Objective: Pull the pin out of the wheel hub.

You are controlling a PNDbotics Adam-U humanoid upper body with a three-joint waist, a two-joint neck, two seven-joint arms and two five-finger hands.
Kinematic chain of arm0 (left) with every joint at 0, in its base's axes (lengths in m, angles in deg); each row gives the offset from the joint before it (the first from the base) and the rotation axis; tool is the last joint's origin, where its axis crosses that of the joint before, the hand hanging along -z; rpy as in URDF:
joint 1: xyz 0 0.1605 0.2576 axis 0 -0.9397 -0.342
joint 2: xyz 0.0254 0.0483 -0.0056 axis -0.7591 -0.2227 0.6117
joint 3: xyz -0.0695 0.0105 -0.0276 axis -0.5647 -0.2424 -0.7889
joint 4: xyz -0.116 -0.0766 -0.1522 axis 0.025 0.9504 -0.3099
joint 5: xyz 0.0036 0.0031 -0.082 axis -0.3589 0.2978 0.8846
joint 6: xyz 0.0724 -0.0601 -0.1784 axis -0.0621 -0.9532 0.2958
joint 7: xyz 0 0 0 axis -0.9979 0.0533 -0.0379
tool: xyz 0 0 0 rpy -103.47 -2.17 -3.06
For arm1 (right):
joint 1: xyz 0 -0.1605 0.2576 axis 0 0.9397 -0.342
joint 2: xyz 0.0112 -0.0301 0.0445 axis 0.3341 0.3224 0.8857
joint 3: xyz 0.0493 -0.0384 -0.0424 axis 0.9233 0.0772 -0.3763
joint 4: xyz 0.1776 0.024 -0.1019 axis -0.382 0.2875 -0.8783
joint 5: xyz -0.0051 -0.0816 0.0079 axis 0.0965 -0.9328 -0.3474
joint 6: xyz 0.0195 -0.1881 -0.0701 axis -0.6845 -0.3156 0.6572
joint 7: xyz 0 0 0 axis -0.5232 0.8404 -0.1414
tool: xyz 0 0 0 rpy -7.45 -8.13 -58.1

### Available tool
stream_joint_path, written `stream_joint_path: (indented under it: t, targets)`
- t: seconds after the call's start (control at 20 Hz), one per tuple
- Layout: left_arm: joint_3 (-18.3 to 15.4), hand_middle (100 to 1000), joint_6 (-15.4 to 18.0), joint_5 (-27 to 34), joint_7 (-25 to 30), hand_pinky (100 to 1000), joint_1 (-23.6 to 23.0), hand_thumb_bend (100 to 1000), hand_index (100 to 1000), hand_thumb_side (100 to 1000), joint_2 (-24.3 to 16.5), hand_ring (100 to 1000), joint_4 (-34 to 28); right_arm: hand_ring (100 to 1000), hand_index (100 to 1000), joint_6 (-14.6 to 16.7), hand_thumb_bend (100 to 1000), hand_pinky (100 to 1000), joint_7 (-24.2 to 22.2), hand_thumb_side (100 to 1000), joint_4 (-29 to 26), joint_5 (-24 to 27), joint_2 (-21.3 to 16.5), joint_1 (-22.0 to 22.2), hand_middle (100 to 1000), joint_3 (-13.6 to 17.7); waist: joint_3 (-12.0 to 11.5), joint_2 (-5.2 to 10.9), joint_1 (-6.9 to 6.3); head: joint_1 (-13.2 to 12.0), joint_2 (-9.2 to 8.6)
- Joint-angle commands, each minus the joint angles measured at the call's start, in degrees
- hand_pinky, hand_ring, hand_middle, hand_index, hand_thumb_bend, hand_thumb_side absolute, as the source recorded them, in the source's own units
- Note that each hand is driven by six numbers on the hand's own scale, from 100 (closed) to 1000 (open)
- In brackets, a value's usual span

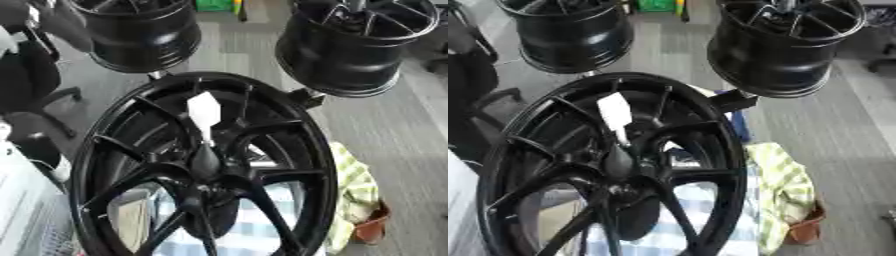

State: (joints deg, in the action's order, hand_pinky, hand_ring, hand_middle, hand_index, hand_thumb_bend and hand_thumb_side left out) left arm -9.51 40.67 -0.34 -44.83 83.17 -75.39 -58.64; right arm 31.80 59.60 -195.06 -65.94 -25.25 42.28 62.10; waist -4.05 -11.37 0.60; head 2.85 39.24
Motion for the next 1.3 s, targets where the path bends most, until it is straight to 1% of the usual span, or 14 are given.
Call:
stream_joint_path:
  t: [0.05, 0.15, 0.2, 0.25, 0.3, 0.35, 0.5, 0.7, 0.85, 0.95, 1.1, 1.3]
  targets:
    - [0.4, 764, 1.9, 0.2, 1.8, 848, 2.0, 442, 866, 320, -1.7, 818, -0.5, 604, 729, -0.1, 380, 772, 0.0, 289, -1.0, 0.3, -2.1, -0.9, 588, 0.3, 0.2, 0.66, -0.10, 0.2, -1.26]
    - [1.5, 761, 2.4, 0.4, 2.8, 849, 3.9, 443, 862, 294, -0.8, 818, -0.5, 604, 729, -0.2, 380, 772, -0.1, 290, -1.0, 0.4, -2.0, -0.9, 588, 0.2, 0.2, 0.70, -0.05, 0.2, -1.35]
    - [2.1, 753, 2.4, 0.5, 3.4, 849, 5.1, 444, 858, 257, -0.1, 815, -0.5, 604, 729, -0.2, 380, 772, -0.1, 290, -1.0, 0.4, -1.9, -1.0, 588, 0.1, 0.2, 0.74, -0.02, 0.2, -1.39]
    - [2.8, 750, 2.2, 0.5, 3.9, 848, 6.2, 444, 857, 249, 0.5, 813, -0.5, 604, 729, -0.2, 380, 772, -0.2, 290, -1.0, 0.4, -1.9, -1.1, 588, 0.0, 0.2, 0.79, 0.01, 0.2, -1.43]
    - [3.5, 740, 1.9, 0.6, 4.5, 848, 7.3, 444, 851, 212, 1.1, 808, -0.5, 604, 729, -0.2, 380, 772, -0.3, 290, -1.0, 0.5, -1.9, -1.1, 588, -0.1, 0.2, 0.83, 0.05, 0.1, -1.49]
    - [4.2, 737, 1.5, 0.5, 5.2, 848, 8.5, 444, 849, 204, 1.8, 807, -0.5, 603, 729, -0.2, 381, 772, -0.4, 290, -1.0, 0.5, -1.9, -1.1, 588, -0.1, 0.2, 0.86, 0.08, 0.1, -1.52]
    - [6.2, 718, -0.4, 0.4, 7.0, 844, 11.4, 436, 847, 192, 3.8, 796, -0.5, 602, 727, -0.3, 381, 771, -0.5, 290, -1.0, 0.5, -1.8, -1.1, 587, -0.2, 0.1, 0.89, 0.20, 0.0, -1.53]
    - [8.5, 707, -4.2, 0.2, 9.3, 837, 15.3, 415, 857, 188, 7.4, 787, -0.3, 602, 727, -0.4, 382, 771, -0.6, 290, -1.0, 0.7, -1.6, -1.1, 587, -0.2, 0.1, 0.91, 0.40, 0.2, -1.34]
    - [10.8, 699, -6.1, -0.7, 10.4, 834, 18.4, 402, 852, 185, 10.8, 782, 2.0, 602, 727, -0.4, 383, 771, -0.6, 290, -1.0, 0.8, -1.4, -1.2, 586, -0.3, 0.3, 0.89, 0.56, 0.0, -1.44]
    - [12.3, 699, -6.3, -1.7, 10.5, 834, 20.2, 404, 845, 184, 13.2, 783, 4.6, 602, 727, -0.4, 384, 771, -0.6, 289, -1.0, 0.8, -1.2, -1.3, 586, -0.3, 0.5, 0.83, 0.64, 0.0, -1.62]
    - [14.0, 722, -5.4, -4.0, 10.5, 837, 21.9, 397, 842, 186, 16.3, 796, 8.6, 601, 727, -0.3, 384, 771, -0.6, 289, -1.0, 0.9, -0.9, -1.5, 586, -0.3, 1.0, 0.64, 0.67, -0.3, -1.83]
    - [14.7, 729, -3.8, -6.3, 10.5, 839, 23.2, 389, 838, 169, 19.1, 800, 13.1, 601, 727, -0.2, 384, 771, -0.5, 290, -1.0, 1.1, -0.7, -1.7, 585, -0.3, 1.7, 0.28, 0.56, -0.6, -2.21]
